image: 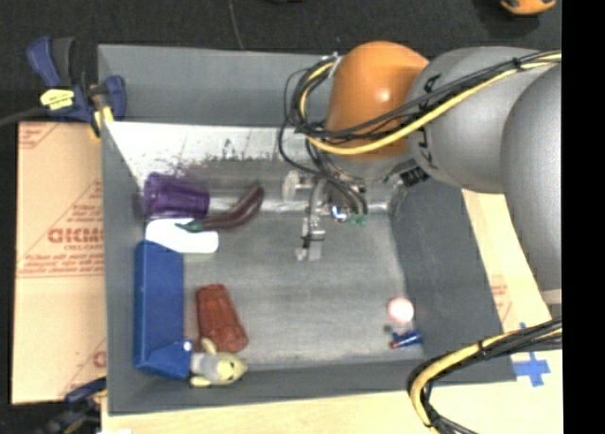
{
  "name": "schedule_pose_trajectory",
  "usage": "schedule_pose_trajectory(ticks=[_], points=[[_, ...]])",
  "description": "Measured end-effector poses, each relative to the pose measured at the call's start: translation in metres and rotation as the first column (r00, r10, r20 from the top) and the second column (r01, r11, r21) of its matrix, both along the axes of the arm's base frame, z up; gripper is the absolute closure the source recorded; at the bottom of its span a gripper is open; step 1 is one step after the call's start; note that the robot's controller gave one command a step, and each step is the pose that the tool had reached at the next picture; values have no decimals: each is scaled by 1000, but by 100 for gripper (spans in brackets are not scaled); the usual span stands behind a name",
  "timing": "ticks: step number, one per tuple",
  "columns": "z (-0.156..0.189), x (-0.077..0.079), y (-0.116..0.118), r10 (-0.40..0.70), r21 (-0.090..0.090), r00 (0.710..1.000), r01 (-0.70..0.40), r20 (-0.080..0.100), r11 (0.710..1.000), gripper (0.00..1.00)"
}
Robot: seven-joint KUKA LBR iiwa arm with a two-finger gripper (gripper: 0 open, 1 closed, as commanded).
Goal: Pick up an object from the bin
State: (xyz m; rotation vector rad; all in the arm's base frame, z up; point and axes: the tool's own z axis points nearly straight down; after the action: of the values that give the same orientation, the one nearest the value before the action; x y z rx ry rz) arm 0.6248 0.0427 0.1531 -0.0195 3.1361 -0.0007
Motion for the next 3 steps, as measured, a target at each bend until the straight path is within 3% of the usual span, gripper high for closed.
schedule_pose_trajectory(ticks=[1, 2, 3], points=[[-1, -1, 24, -21, 0, 1000, 21, 2, 1000, 0], [4, 29, 69, -54, 3, 999, 54, 5, 999, 0], [-23, 28, 86, -139, 1, 990, 139, 5, 990, 0]])
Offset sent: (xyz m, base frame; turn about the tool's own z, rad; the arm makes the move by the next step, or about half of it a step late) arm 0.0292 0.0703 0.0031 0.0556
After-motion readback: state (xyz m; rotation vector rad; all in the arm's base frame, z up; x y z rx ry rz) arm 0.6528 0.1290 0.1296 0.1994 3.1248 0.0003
